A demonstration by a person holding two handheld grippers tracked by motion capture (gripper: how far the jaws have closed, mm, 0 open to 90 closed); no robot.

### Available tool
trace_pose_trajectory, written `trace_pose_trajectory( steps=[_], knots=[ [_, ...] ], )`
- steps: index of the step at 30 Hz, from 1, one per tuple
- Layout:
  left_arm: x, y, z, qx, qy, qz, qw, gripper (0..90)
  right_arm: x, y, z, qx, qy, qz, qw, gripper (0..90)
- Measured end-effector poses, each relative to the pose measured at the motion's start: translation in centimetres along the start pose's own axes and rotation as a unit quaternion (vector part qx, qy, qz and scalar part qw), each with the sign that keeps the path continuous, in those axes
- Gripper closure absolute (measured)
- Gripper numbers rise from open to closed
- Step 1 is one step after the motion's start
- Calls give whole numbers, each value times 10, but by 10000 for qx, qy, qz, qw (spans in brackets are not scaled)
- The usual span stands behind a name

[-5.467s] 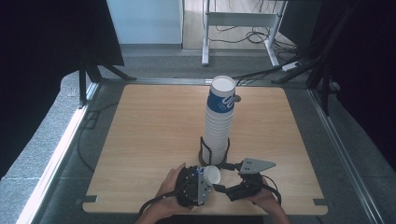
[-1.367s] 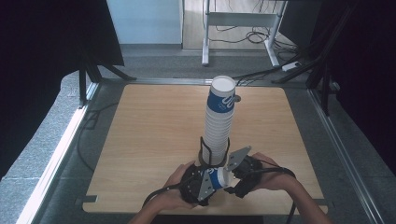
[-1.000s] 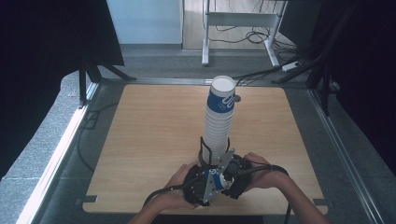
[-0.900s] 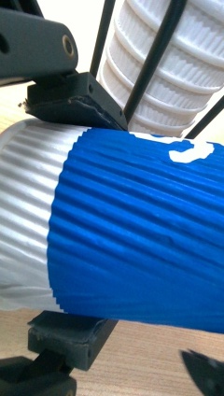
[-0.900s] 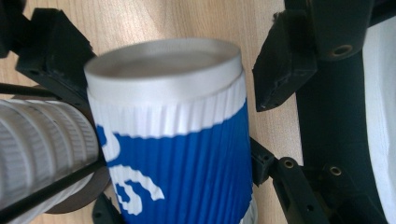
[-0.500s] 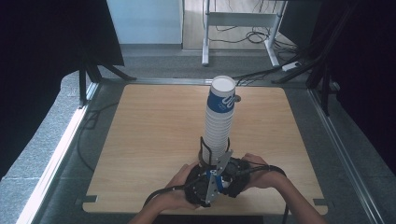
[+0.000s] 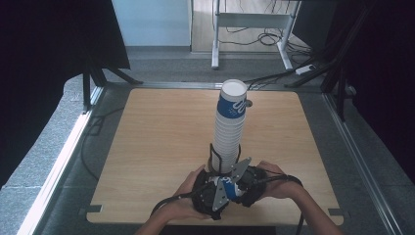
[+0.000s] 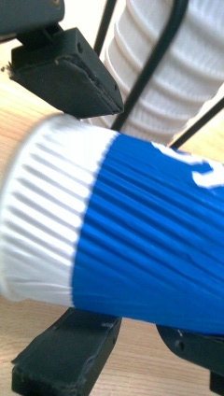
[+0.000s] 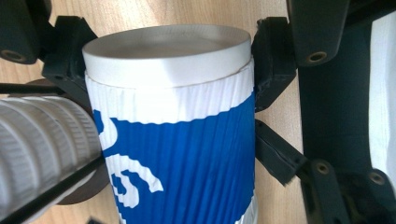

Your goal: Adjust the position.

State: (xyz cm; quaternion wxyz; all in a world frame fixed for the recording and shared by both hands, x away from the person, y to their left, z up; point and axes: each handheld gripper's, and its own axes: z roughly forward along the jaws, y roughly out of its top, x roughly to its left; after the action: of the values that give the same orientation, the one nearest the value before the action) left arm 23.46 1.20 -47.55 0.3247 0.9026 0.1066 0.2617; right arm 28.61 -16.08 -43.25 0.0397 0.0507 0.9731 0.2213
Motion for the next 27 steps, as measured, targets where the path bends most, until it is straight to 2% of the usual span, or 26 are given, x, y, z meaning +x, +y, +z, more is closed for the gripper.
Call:
trace_pose_trajectory(
  steps=[1, 4, 5, 6, 8, 9, 10, 11, 15, 16, 17, 18, 20, 22, 23, 24, 25, 26, 27],
  knots=[
    [3, -1, -5, -93, -28, -131, 9999, 25, -1, -2, -3, -61, -53, 14, 10000, 287],
    [6, -1, -10, -166, 5, -208, 9996, 18, -2, -4, -6, -183, -106, 39, 9998, 288],
    [9, -1, -17, -287, 62, -362, 9989, 18, -3, -5, -10, -294, -169, 75, 9994, 288],
    [9, -1, -17, -287, 62, -362, 9989, 18, -3, -5, -10, -294, -169, 75, 9994, 288],
    [12, -3, -25, -447, 54, -554, 9975, 18, -3, -7, -13, -433, -232, 106, 9987, 287],
    [16, -7, -31, -632, 24, -801, 9948, 18, -3, -9, -17, -616, -295, 170, 9975, 288],
    [16, -7, -31, -632, 24, -801, 9948, 19, -3, -9, -17, -616, -295, 170, 9975, 288],
    [18, -9, -34, -691, 1, -910, 9934, 19, -3, -10, -19, -709, -306, 219, 9968, 288],
    [24, -19, -43, -973, -144, -1390, 9854, 26, -4, -16, -24, -1191, -361, 397, 9914, 288],
    [25, -20, -44, -976, -160, -1440, 9846, 26, -4, -18, -24, -1315, -368, 438, 9897, 288],
    [27, -23, -46, -980, -182, -1503, 9836, 29, -3, -21, -24, -1522, -423, 488, 9862, 288],
    [27, -23, -46, -980, -182, -1503, 9836, 29, -2, -22, -23, -1590, -434, 515, 9850, 288],
    [28, -25, -47, -1043, -248, -1626, 9808, 29, -2, -23, -22, -1653, -431, 533, 9839, 288],
    [29, -26, -48, -1066, -257, -1693, 9795, 29, -1, -26, -18, -1840, -457, 594, 9801, 288],
    [30, -28, -49, -1098, -250, -1777, 9776, 29, 0, -27, -17, -1902, -436, 636, 9787, 288],
    [30, -28, -49, -1098, -250, -1777, 9776, 31, 0, -27, -17, -1902, -436, 636, 9787, 288],
    [31, -29, -50, -1122, -253, -1836, 9762, 31, 0, -29, -15, -2043, -450, 671, 9756, 288],
    [31, -30, -51, -1153, -262, -1899, 9747, 31, 0, -29, -15, -2043, -450, 671, 9756, 288],
    [33, -32, -52, -1204, -296, -2003, 9719, 32, 1, -32, -13, -2182, -421, 735, 9722, 288]
  ],
)
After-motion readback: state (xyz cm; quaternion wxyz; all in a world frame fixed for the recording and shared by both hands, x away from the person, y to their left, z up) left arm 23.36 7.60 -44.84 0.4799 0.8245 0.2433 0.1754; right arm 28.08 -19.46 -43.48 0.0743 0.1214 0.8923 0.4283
